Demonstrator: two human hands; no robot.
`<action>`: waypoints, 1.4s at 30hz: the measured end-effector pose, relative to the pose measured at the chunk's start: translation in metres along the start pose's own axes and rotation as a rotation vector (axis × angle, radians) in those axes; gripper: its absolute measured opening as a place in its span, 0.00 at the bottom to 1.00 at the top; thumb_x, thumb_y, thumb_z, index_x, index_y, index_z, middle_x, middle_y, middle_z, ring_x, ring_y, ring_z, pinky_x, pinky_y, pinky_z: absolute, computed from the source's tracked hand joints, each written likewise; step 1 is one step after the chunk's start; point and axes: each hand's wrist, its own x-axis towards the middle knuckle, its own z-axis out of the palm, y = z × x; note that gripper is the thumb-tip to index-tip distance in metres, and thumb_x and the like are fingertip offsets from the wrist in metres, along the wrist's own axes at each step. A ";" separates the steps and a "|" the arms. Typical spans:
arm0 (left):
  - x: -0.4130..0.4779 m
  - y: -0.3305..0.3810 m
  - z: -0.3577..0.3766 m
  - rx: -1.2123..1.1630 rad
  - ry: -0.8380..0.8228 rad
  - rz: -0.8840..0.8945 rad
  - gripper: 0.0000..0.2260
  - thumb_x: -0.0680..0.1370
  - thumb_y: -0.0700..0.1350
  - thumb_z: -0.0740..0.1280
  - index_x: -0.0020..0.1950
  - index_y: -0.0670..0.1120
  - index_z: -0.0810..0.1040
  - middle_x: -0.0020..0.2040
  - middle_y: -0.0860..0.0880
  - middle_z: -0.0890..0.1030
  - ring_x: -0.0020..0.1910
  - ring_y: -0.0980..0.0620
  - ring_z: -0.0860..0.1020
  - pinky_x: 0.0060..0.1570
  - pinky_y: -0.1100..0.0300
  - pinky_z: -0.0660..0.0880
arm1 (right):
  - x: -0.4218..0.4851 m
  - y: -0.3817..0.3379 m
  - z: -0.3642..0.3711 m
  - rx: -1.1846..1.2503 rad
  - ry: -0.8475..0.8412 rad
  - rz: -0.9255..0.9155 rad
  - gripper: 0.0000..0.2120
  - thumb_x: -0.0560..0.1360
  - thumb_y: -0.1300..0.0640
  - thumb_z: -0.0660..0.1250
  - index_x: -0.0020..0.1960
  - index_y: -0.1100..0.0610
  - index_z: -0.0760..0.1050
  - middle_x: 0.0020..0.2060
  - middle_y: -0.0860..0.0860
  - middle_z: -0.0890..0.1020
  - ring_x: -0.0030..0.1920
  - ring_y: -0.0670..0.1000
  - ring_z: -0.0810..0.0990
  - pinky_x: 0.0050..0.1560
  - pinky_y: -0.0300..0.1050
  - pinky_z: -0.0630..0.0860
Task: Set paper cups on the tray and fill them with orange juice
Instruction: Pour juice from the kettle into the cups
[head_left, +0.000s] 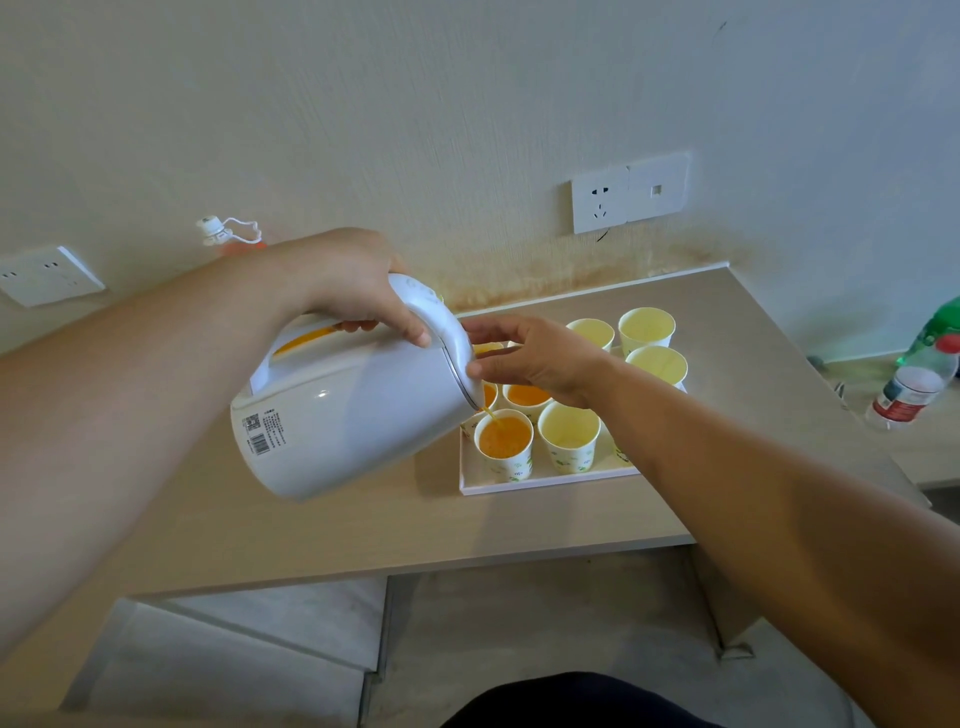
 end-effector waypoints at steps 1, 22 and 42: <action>0.000 -0.001 0.002 -0.007 -0.001 -0.002 0.18 0.67 0.56 0.76 0.40 0.42 0.78 0.27 0.48 0.77 0.27 0.50 0.73 0.32 0.59 0.67 | 0.000 0.000 0.000 -0.026 0.008 0.000 0.36 0.57 0.45 0.79 0.65 0.46 0.75 0.60 0.45 0.79 0.57 0.47 0.81 0.56 0.42 0.77; 0.007 -0.052 0.017 -0.626 -0.034 0.023 0.40 0.39 0.68 0.79 0.39 0.42 0.76 0.28 0.48 0.74 0.26 0.52 0.71 0.31 0.59 0.69 | -0.006 -0.058 -0.017 -0.492 -0.006 -0.098 0.23 0.72 0.51 0.73 0.65 0.52 0.75 0.60 0.47 0.79 0.59 0.47 0.78 0.61 0.43 0.73; 0.048 0.053 0.005 -0.259 -0.141 0.077 0.14 0.68 0.54 0.76 0.36 0.46 0.77 0.27 0.50 0.74 0.22 0.55 0.70 0.30 0.62 0.68 | -0.041 -0.009 -0.080 -0.195 -0.003 0.025 0.16 0.70 0.60 0.74 0.56 0.47 0.81 0.53 0.48 0.84 0.52 0.44 0.81 0.56 0.39 0.78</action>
